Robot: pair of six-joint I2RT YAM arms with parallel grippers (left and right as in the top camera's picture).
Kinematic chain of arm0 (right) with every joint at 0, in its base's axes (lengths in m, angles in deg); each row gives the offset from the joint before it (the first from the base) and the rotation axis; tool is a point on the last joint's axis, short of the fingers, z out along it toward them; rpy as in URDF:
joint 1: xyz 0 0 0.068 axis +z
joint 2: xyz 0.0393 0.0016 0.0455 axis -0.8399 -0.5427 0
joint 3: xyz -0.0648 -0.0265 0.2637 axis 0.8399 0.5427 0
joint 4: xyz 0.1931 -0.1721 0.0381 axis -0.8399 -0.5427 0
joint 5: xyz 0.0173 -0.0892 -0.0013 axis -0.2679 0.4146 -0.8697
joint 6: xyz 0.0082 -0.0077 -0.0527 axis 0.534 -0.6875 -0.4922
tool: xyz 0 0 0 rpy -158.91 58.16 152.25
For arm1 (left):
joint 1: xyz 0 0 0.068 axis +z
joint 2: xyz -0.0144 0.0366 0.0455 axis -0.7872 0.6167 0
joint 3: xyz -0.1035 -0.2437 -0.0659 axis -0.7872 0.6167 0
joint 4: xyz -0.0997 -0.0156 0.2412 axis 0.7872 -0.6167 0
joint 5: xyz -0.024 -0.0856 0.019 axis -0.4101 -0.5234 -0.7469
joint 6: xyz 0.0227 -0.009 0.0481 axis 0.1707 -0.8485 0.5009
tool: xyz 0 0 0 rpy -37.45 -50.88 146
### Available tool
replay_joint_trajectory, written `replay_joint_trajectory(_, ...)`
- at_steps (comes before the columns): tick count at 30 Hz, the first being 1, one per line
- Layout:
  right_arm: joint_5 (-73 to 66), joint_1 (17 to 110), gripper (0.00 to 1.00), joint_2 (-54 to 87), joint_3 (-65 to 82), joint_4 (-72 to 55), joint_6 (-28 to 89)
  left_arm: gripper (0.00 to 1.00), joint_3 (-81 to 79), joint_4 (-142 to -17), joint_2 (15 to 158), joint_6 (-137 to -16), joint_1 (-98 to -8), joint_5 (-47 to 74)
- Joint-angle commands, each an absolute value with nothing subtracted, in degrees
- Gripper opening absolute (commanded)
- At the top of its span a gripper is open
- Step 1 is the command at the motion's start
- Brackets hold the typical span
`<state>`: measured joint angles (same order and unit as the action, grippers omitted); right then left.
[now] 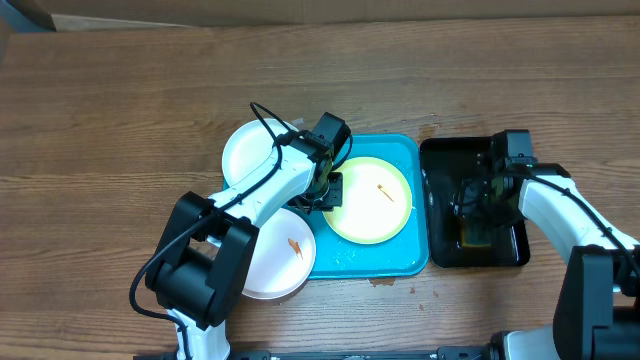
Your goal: Clean dirty plates on tray and stack at the side
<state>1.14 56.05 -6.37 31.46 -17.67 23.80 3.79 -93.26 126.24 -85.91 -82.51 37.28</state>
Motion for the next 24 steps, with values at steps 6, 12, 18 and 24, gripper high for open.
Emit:
replay_joint_trajectory(6,0.8,55.9,0.59,-5.1,27.3,-22.2,23.9,0.23,4.3,-92.6,127.3,-87.1,-82.7,38.1)
replay_joint_trajectory(12,0.8,55.9,0.54,-5.2,28.8,-26.1,27.6,0.24,4.3,-92.6,127.3,-87.1,-82.7,38.1)
replay_joint_trajectory(18,0.8,56.1,0.46,-5.2,32.3,-22.3,27.5,0.25,4.3,-92.6,127.3,-87.1,-82.7,38.2)
replay_joint_trajectory(24,0.8,56.3,0.17,-5.2,32.3,-18.2,27.5,0.26,4.3,-92.6,127.3,-87.1,-82.7,38.1)
